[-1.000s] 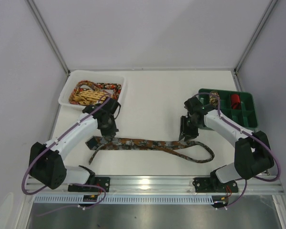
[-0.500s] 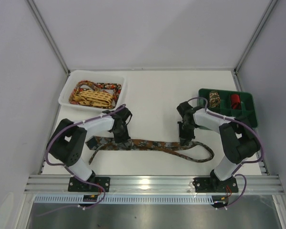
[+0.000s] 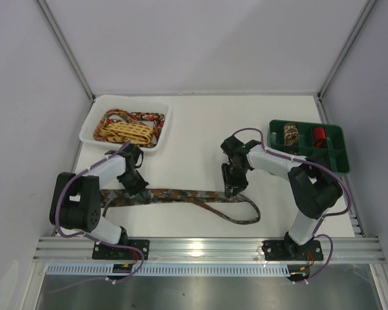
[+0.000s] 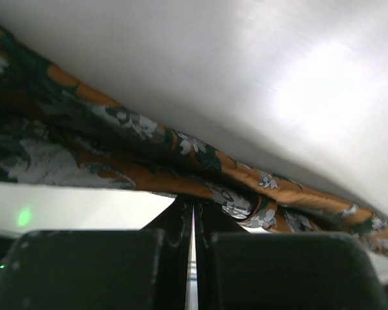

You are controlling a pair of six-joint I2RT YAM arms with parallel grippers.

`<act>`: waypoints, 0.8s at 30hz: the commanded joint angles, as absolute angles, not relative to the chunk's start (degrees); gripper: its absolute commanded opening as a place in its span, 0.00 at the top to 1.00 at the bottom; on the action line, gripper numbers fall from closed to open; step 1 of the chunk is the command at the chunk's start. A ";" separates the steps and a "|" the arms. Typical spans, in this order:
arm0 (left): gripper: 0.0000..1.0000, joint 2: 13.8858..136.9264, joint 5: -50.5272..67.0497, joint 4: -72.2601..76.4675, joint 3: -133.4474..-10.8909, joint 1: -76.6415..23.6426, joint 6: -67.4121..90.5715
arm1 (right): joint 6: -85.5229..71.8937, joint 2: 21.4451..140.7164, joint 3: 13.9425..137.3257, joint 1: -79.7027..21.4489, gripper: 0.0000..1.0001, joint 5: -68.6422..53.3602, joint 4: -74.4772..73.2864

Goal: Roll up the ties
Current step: Flatten the tie

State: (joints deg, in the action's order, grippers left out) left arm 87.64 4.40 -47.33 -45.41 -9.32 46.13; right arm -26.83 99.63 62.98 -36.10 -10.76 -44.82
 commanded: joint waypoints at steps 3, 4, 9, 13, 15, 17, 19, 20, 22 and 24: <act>0.99 84.90 -11.86 -52.38 -45.79 -4.57 45.10 | -26.01 92.75 68.47 -32.00 0.48 -5.19 -52.97; 0.99 84.47 -11.95 -52.64 -46.49 -4.48 44.65 | -26.19 91.51 67.77 -30.17 0.41 -4.66 -54.13; 0.99 82.10 -8.46 -52.39 -49.13 -4.57 41.14 | -29.43 83.69 61.80 -27.34 0.31 -4.57 -58.97; 0.81 77.80 -4.58 -50.71 -49.04 -4.66 39.29 | -31.11 81.39 56.87 -27.07 0.32 -5.10 -58.01; 0.72 76.21 -3.35 -50.19 -49.13 -5.10 38.33 | -31.81 81.30 56.16 -26.98 0.32 -5.89 -56.70; 0.64 74.62 -2.82 -49.92 -49.22 -5.80 37.88 | -32.95 83.14 56.51 -27.07 0.33 -7.11 -56.43; 0.62 73.66 -0.89 -49.31 -49.22 -6.41 37.09 | -34.36 84.81 57.30 -27.24 0.37 -6.16 -57.91; 0.61 73.48 -0.53 -48.78 -49.31 -7.20 36.83 | -34.80 86.21 57.39 -27.16 0.38 -5.28 -58.44; 0.60 73.21 -0.53 -48.43 -49.57 -7.82 36.91 | -34.89 87.18 57.48 -27.33 0.41 -4.66 -58.97; 0.60 73.13 -0.53 -48.43 -50.27 -8.87 37.09 | -35.42 87.98 57.48 -27.33 0.43 -3.60 -59.24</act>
State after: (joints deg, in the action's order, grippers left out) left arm 74.56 -2.17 -50.02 -47.62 -7.53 38.50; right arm -33.32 87.18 56.05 -27.05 -5.28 -57.41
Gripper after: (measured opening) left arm 0.399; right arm 0.581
